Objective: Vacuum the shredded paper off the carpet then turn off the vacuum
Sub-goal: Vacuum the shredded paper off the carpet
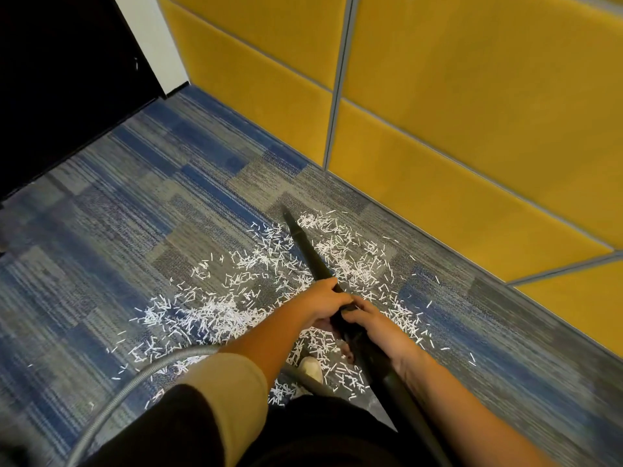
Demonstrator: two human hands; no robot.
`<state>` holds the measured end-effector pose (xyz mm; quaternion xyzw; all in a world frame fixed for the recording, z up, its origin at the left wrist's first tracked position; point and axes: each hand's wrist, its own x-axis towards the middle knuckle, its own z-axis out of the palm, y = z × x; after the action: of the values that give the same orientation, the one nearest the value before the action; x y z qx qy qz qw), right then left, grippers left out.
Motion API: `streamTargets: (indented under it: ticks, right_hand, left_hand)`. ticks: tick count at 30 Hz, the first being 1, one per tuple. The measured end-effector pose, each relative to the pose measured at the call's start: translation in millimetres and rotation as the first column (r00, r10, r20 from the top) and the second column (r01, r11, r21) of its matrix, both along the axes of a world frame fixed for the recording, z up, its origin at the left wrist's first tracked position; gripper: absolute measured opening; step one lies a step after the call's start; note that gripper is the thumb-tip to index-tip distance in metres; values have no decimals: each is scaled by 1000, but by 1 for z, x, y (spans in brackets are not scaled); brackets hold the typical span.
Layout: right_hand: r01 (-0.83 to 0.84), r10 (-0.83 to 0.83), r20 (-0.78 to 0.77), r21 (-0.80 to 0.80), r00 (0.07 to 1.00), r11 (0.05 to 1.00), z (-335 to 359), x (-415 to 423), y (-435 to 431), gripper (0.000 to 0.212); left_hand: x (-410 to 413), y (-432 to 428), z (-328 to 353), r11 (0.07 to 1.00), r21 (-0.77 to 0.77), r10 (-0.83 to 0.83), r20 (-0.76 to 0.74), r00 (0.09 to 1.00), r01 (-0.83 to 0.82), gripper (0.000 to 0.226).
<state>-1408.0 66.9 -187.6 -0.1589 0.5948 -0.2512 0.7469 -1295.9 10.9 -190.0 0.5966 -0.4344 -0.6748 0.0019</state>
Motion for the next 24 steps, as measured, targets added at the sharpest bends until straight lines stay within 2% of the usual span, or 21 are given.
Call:
streamTargets:
  ticks: [1,2,8,11,15,17,24]
  right_hand:
    - [22,-22,3,-3,1000,1000,0,-3,0,38]
    - [38,-38,0,-2,999,999,0,-4,-1,37]
    - [-18,18,-37,15,999,1000,0,-4,-6,43]
    - [-57,57,-13,27,998,998,2,1,-6,44]
    - [-156,156,-8,23,988,987,3,14,0,40]
    - [-201,202,-14,20,979,979,6,20,3,39]
    - [-184,183,26,46,983,982,13,26,14,39]
  left_hand:
    - [-4,-1,1,1000,3,4,-4,1000,-4,18]
    - [-7,-2,1,1000,4,5,-8,1000,-5,16]
    - [-5,-6,-7,998,44,50,-34,998,-49,53]
    - [4,-5,-11,994,78,79,-27,997,-76,61]
    - [22,1,-11,985,143,97,-2,995,-96,61]
    - [30,6,-11,979,162,121,16,992,-122,53]
    - [34,20,-19,944,130,296,67,953,-303,39]
